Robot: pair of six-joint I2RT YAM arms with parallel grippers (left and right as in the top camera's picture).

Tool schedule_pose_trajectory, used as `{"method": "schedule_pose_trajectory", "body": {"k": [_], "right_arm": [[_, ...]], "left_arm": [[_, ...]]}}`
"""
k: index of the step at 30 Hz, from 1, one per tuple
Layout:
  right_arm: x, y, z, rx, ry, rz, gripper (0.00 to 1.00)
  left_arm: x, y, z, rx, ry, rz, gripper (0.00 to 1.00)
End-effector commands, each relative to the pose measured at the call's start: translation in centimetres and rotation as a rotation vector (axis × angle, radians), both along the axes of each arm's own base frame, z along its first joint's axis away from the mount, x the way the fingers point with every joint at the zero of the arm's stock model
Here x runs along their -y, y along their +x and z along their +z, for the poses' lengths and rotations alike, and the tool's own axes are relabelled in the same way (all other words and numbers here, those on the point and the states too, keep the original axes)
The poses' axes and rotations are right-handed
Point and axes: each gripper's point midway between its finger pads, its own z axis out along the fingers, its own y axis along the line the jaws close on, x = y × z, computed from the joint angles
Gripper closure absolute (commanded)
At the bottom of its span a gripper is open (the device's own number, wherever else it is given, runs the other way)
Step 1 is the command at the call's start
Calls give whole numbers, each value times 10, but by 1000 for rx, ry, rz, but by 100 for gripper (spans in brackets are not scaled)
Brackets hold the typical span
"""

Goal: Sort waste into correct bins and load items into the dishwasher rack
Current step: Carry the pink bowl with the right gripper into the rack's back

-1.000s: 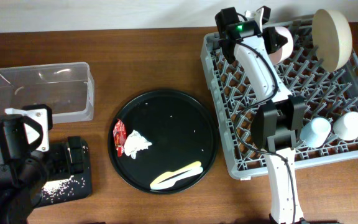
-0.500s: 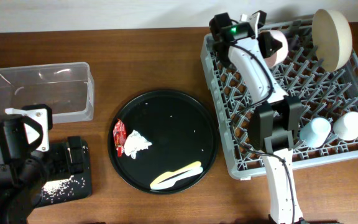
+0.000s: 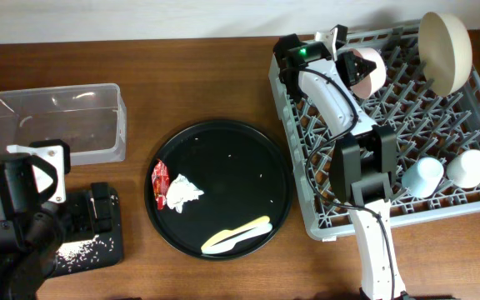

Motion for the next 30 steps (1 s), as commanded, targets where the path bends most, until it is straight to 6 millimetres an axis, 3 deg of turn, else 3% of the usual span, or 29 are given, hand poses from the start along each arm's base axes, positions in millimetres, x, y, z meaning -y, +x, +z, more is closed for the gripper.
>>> {"method": "schedule_pose_trajectory", "body": {"k": [1,7,18,23,25,30], "right_arm": [[-5,3,-5,41,23,4,96],[-3,7,6,95,39,-2,96],[-1,10,6,116,45,-7,96],[30,5,6,90,35,-65,96],[34,3,5,77,31,-72,96],[24,4,8,88,39,-54,96]], "left_arm": [[-2,-1,2,7,3,15,1],[-2,-1,2,7,3,15,1],[-2,-1,2,7,3,14,1],[-2,-1,2,7,2,15,1],[-2,-1,2,7,3,15,1],[-2,-1,2,7,3,15,1]]}}
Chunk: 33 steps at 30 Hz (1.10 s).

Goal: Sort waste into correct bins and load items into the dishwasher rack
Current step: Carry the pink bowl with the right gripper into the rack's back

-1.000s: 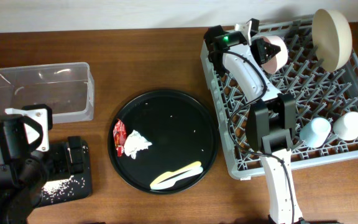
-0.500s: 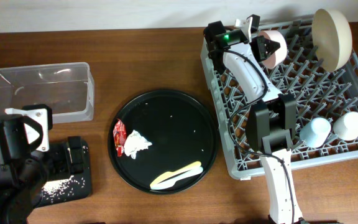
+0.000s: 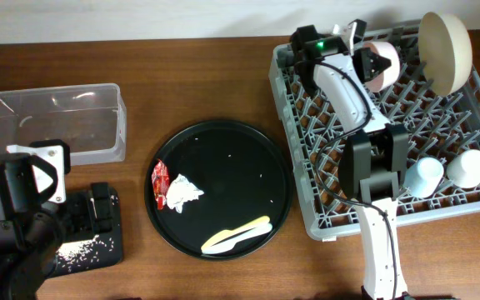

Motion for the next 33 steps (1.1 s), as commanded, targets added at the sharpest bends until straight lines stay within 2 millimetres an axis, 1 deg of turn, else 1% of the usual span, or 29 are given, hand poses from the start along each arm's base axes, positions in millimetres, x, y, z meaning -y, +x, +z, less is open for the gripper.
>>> {"method": "schedule_pose_trajectory", "body": {"k": [1,5,11,15,20,22,27,29,31,33], "right_arm": [[-13,2,2,27,8,22,96],[-28,4,-9,12,70,52,96],[-34,4,-20,-9,134,64,96],[-44,5,-25,-18,162,83,96],[-57,5,-26,-22,170,107,96],[-59,5,-29,-27,189,110,96],[-53,2,-39,-57,228,97,96],[-54,1,-38,-69,220,98,95],[-55,0,-33,-71,190,103,92],[-61,-1,-32,-81,175,114,92]], "left_arm": [[-2,-1,2,7,3,14,1],[-2,-1,2,7,3,15,1],[-2,-1,2,7,3,15,1],[-2,-1,2,7,3,14,1],[-2,-1,2,7,2,15,1],[-2,-1,2,7,2,15,1],[-2,-1,2,7,3,15,1],[-2,-1,2,7,2,15,1],[-2,-1,2,7,2,15,1],[-2,-1,2,7,2,15,1]]}}
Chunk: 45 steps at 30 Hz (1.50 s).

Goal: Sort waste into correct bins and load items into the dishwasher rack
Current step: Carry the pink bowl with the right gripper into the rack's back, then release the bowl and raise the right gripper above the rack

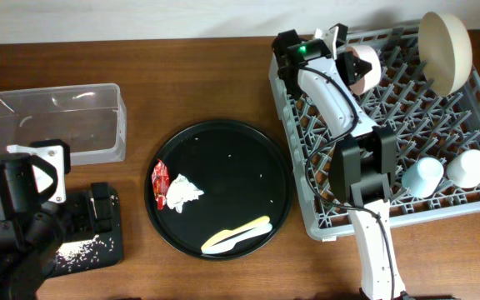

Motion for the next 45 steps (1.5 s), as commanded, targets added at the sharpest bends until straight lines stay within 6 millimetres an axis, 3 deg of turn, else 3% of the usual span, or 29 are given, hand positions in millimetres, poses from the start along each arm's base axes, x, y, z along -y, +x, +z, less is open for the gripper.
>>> {"method": "schedule_pose_trajectory", "body": {"k": [1,10,14,21,25,31,34,37,40,43,45], "right_arm": [[-21,-2,-18,-42,90,36,92],[-47,-3,-18,-43,89,85,90],[-54,-4,-18,-51,86,99,80],[-64,-7,-18,-64,82,119,70],[-84,-12,-15,-75,103,159,53],[-124,-25,0,-74,380,232,50],[-141,-31,34,-18,601,278,49],[-157,-49,113,116,873,391,49],[-152,-77,198,254,957,537,48],[-139,-120,265,382,1018,639,35],[-137,-146,289,413,1074,695,33]], "left_arm": [[-2,-1,2,7,3,15,1],[-2,-1,2,7,3,15,1],[-2,-1,2,7,3,15,1],[-2,-1,2,7,3,15,1],[-2,-1,2,7,3,14,1],[-2,-1,2,7,3,15,1],[-2,-1,2,7,2,15,1],[-2,-1,2,7,2,15,1],[-2,-1,2,7,3,14,1],[-2,-1,2,7,3,15,1],[-2,-1,2,7,3,14,1]]}}
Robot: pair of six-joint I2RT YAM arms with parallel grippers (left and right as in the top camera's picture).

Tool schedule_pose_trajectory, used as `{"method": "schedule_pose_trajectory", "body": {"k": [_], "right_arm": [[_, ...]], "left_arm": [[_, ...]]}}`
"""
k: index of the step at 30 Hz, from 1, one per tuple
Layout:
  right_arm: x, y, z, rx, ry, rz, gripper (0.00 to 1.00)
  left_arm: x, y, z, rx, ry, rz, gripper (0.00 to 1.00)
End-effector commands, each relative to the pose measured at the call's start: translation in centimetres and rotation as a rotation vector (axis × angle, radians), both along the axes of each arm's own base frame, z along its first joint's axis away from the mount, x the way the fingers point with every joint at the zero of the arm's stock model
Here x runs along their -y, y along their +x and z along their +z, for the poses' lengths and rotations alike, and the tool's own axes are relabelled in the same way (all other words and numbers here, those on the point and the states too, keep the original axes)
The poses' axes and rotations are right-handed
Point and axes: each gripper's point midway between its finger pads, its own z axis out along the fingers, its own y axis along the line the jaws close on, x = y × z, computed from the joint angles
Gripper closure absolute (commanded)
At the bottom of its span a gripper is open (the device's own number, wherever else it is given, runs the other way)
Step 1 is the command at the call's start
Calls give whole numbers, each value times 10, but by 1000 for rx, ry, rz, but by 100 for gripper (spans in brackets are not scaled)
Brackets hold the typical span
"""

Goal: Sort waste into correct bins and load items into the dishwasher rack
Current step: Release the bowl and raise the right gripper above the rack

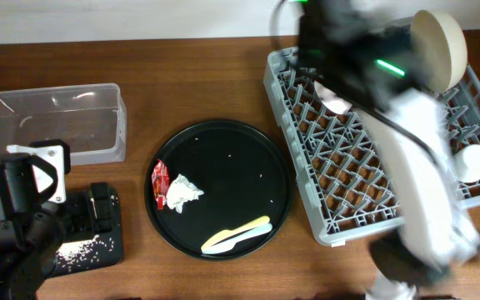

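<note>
The grey dishwasher rack [307, 196] fills the right side of the overhead view. My right arm [407, 125] crosses it as a large motion blur, and its gripper cannot be made out. A pinkish-white bowl [333, 96] shows on the rack's far left part, beside the blur. The black round plate [265, 158] at mid-table carries a red wrapper [161, 177], a crumpled white tissue [182, 192] and pale yellow plastic cutlery [236, 233]. My left gripper [100, 210] rests low at the left, its jaws unclear.
A clear plastic bin [57, 121] stands at the far left. A black bin [90, 243] with white grains sits under the left arm. A big beige bowl [440, 46] stands on edge at the rack's back, and a white cup [476, 162] stands at its right side.
The right arm, then over the rack's far left with the pinkish bowl at its tip, is now a blur across the rack. The bowl shows lower left, and the rack has shifted slightly.
The right gripper held the pinkish bowl over the rack's back left, then a little further right, then back left. Now the arm is blurred over the rack and the bowl sits near the rack's left part. Plate, bins and left arm stayed put.
</note>
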Motion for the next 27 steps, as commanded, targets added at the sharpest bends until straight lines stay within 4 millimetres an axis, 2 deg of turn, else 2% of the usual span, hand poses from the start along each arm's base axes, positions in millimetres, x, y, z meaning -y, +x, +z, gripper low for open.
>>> {"method": "schedule_pose_trajectory", "body": {"k": [1,3,5,8,27], "right_arm": [[-2,-52,43,62,119,142,31],[5,-71,55,82,137,153,25],[11,-82,60,90,140,153,2],[13,-87,62,93,141,153,2],[11,-82,57,80,136,153,2]], "left_arm": [[-2,-1,2,6,2,15,1],[-2,-1,2,6,2,15,1],[-2,-1,2,7,2,15,1],[-2,-1,2,6,2,15,1],[-2,-1,2,7,2,15,1]]}}
